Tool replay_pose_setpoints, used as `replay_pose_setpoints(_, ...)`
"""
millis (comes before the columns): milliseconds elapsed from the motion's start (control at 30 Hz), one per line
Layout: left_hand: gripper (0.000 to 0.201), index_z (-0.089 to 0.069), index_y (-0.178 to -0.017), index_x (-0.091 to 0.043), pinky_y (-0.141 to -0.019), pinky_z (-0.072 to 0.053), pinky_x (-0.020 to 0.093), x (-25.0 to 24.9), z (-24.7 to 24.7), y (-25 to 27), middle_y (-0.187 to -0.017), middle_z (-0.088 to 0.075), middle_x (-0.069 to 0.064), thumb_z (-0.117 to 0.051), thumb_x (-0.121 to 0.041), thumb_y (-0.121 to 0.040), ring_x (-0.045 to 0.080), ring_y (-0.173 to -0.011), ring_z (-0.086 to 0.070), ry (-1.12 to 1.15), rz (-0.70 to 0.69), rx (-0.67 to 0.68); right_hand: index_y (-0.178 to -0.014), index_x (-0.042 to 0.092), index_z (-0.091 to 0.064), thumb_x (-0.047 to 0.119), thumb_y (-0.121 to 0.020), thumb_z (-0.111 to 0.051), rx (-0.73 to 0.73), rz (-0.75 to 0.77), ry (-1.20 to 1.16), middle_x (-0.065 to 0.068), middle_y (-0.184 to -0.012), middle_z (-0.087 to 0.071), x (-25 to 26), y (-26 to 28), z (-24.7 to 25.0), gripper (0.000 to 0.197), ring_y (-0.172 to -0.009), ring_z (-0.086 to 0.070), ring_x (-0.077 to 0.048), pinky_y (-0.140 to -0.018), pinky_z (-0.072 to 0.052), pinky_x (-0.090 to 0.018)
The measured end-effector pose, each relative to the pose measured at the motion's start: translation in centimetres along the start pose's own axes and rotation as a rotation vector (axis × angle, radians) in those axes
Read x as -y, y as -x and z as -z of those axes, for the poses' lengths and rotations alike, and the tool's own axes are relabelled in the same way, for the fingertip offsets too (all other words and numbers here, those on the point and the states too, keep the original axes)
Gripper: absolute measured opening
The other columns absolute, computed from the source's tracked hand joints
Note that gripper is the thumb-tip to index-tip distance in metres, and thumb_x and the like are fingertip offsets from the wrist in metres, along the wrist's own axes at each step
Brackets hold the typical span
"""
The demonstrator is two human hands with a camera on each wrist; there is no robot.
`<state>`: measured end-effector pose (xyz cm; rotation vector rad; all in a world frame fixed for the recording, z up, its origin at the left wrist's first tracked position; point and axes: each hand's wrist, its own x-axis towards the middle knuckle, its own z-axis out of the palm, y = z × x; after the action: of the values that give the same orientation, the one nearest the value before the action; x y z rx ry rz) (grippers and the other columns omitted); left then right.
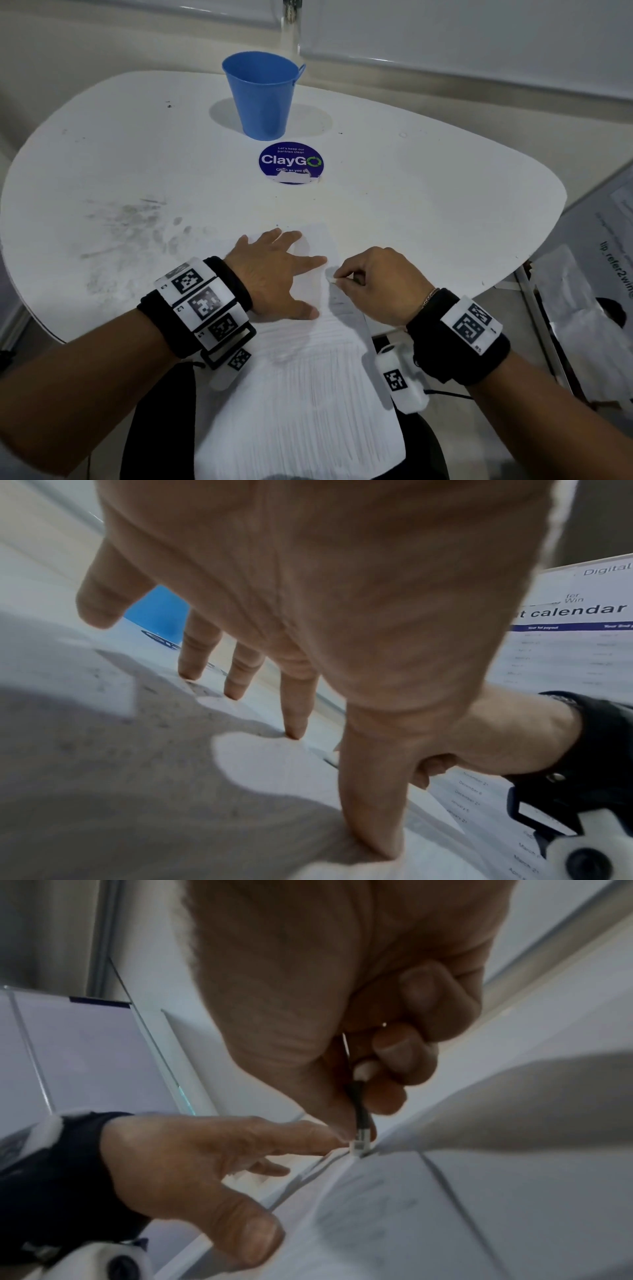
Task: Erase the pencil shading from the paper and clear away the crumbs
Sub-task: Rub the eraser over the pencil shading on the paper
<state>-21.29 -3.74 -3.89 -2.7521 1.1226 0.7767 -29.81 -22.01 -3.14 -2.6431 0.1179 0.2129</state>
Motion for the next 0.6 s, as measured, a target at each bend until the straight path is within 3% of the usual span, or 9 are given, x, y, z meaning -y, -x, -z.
replay_pose_setpoints(133, 0.097, -0.004, -0.154, -0.058, -0.123, -0.015, 0.058, -0.2, 0.1, 0.0, -0.168, 0.013, -0.008, -0.06, -0.08, -0.078, 0.02, -0.155, 0.015, 0.044, 0.017, 0.021, -0.1, 0.028, -0.077, 0.028, -0.093, -0.062, 0.007, 0.013, 0.039, 0.023, -0.056, -0.046, -0.4, -0.1, 0.3, 0.017, -0.061, -0.049, -0.004, -0.068, -0.043, -0.025)
replay_pose_setpoints(233, 0.099, -0.004, -0.154, -0.058, -0.123, -0.014, 0.058, -0.2, 0.2, 0.1, -0.168, 0.014, -0.008, -0.063, -0.077, -0.078, 0.019, -0.154, 0.017, 0.066, 0.025, 0.037, -0.102, 0.028, -0.076, 0.03, -0.094, -0.06, -0.052, -0.01, 0.08, 0.02, -0.063, -0.054, -0.5, -0.1, 0.2, 0.019, -0.074, -0.06, -0.015, -0.075, -0.05, -0.03)
replay_pose_setpoints(333, 0.099, -0.005, -0.153, -0.058, -0.123, -0.012, 0.058, -0.2, 0.1, 0.0, -0.168, 0.014, -0.009, -0.065, -0.076, -0.077, 0.018, -0.154, 0.017, 0.077, 0.024, 0.031, -0.098, 0.03, -0.077, 0.03, -0.093, -0.06, 0.077, 0.063, 0.068, 0.017, -0.065, -0.061, 0.4, 0.7, 0.0, 0.018, -0.07, -0.06, -0.013, -0.073, -0.052, -0.031)
replay_pose_setpoints(467, 0.099, -0.005, -0.154, -0.058, -0.123, -0.011, 0.057, 0.0, 0.2, 0.2, -0.168, 0.014, -0.009, -0.065, -0.076, -0.077, 0.017, -0.154, 0.016, 0.089, 0.023, 0.035, -0.102, 0.03, -0.076, 0.028, -0.094, -0.058, -0.034, -0.038, 0.115, 0.01, -0.092, -0.074, 0.1, 0.1, 0.5, 0.02, -0.089, -0.064, -0.019, -0.081, -0.052, -0.032)
replay_pose_setpoints(533, 0.1, -0.005, -0.154, -0.058, -0.123, -0.011, 0.058, 0.0, 0.1, 0.2, -0.168, 0.014, -0.009, -0.065, -0.076, -0.077, 0.017, -0.154, 0.016, 0.094, 0.021, 0.034, -0.102, 0.028, -0.077, 0.027, -0.094, -0.057, -0.046, -0.042, 0.121, 0.009, -0.089, -0.074, 0.1, 0.2, 0.4, 0.021, -0.086, -0.065, -0.019, -0.079, -0.052, -0.032)
replay_pose_setpoints(600, 0.1, -0.005, -0.153, -0.058, -0.123, -0.012, 0.058, -0.1, 0.0, 0.2, -0.168, 0.013, -0.009, -0.066, -0.076, -0.076, 0.018, -0.154, 0.015, 0.092, 0.018, 0.029, -0.097, 0.028, -0.077, 0.026, -0.093, -0.058, 0.06, 0.022, 0.101, 0.012, -0.074, -0.069, 0.8, 0.8, 0.0, 0.02, -0.073, -0.061, -0.014, -0.074, -0.052, -0.03)
